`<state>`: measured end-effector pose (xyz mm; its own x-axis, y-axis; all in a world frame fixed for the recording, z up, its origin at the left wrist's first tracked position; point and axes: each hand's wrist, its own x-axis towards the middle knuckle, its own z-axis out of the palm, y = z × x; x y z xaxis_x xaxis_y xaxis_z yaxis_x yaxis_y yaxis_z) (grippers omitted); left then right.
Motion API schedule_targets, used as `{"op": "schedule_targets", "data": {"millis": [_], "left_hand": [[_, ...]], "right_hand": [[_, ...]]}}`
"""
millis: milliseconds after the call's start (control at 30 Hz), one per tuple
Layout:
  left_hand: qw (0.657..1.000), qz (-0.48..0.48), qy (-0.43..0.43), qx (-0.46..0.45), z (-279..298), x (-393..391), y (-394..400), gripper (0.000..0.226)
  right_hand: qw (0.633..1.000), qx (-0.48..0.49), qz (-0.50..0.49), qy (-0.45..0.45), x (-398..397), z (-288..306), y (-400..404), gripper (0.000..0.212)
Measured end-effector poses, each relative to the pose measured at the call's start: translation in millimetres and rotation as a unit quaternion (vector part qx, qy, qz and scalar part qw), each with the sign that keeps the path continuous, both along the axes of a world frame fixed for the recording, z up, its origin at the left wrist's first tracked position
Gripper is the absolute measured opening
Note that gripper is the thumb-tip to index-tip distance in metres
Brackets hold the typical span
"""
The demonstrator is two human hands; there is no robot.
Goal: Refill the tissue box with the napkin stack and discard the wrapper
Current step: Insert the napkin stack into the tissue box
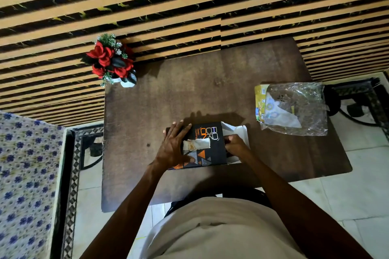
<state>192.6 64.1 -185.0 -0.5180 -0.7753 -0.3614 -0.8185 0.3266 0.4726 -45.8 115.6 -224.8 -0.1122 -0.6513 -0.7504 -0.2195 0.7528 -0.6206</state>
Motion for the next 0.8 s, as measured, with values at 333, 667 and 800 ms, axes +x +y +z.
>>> {"op": "schedule_targets", "data": {"millis": [333,667,800], "left_hand": [[0.989,-0.096,-0.042,-0.101,15,-14,50,0.047],[0.967,-0.095,-0.226,-0.072,19,-39,49,0.042],[0.981,0.005,-0.112,-0.159,31,-37,54,0.041]], "right_hand": [[0.998,-0.023,0.052,-0.003,-11,18,-1,0.009],[0.987,-0.029,0.153,0.05,-12,17,4,0.016],[0.931,-0.253,0.189,0.182,-10,7,15,0.015]]}}
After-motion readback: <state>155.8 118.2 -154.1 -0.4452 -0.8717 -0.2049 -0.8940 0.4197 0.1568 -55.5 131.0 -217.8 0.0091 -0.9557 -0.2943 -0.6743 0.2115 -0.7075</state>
